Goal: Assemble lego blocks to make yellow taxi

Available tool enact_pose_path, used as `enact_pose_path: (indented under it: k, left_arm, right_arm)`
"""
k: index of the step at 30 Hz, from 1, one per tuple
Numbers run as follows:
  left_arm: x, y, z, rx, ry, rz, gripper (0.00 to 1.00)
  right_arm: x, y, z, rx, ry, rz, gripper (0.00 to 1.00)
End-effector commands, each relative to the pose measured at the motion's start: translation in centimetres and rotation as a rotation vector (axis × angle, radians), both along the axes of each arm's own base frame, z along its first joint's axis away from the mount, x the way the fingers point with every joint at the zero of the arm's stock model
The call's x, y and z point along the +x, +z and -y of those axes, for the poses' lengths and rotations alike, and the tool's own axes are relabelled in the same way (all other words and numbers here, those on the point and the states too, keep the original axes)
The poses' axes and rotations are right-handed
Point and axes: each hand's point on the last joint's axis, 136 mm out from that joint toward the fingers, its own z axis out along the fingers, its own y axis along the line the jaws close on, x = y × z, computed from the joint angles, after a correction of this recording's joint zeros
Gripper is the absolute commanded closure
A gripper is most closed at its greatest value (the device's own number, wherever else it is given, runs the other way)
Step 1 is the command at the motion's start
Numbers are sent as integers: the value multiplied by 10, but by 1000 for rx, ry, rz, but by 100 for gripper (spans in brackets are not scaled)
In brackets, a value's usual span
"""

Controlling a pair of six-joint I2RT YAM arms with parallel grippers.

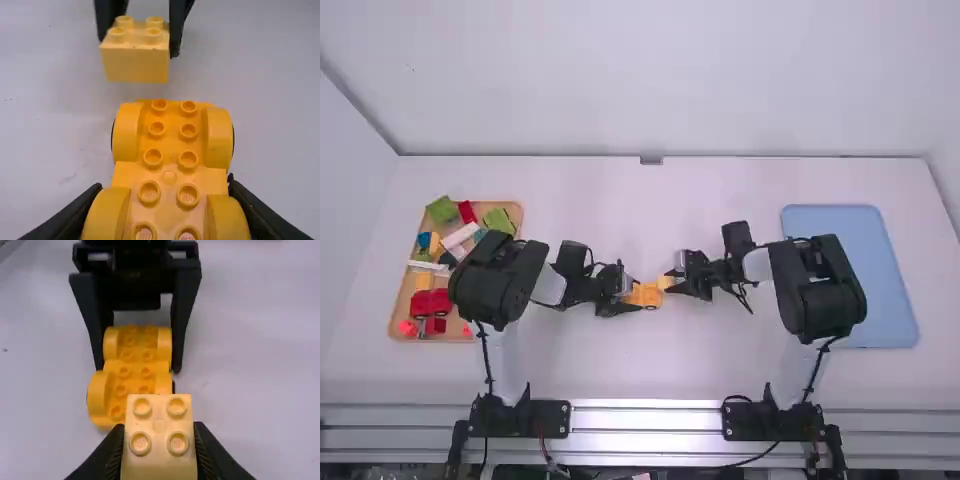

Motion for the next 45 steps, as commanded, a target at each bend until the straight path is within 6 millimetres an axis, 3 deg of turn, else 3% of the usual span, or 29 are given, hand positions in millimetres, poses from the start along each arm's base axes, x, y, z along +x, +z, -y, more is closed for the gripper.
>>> enact_pose_path:
  k: [1, 15, 24, 28, 34, 40, 45]
  left_arm:
    - [-8, -22, -7, 81, 36, -47, 55]
    - [-8, -22, -9, 81, 43, -54, 56]
    - [-7, -22, -9, 81, 45, -54, 56]
    - [-9, -22, -7, 81, 39, -53, 57]
    - [-8, -22, -8, 81, 41, -52, 57]
    - [-9, -22, -7, 81, 38, -54, 57]
    - [-9, -23, -9, 82, 42, -59, 56]
  right_arm:
    - [7, 10, -11, 1, 21, 7, 79]
    - [-1, 4, -30, -189, 75, -52, 82]
    - [6, 33, -29, -235, -19, -46, 84]
    - [-6, 39, -29, -308, -24, 69, 84]
    - [-3, 27, -28, -263, -159, 96, 94]
    - [-11, 14, -24, -128, -160, 2, 94]
    - [-10, 4, -22, -120, -144, -55, 94]
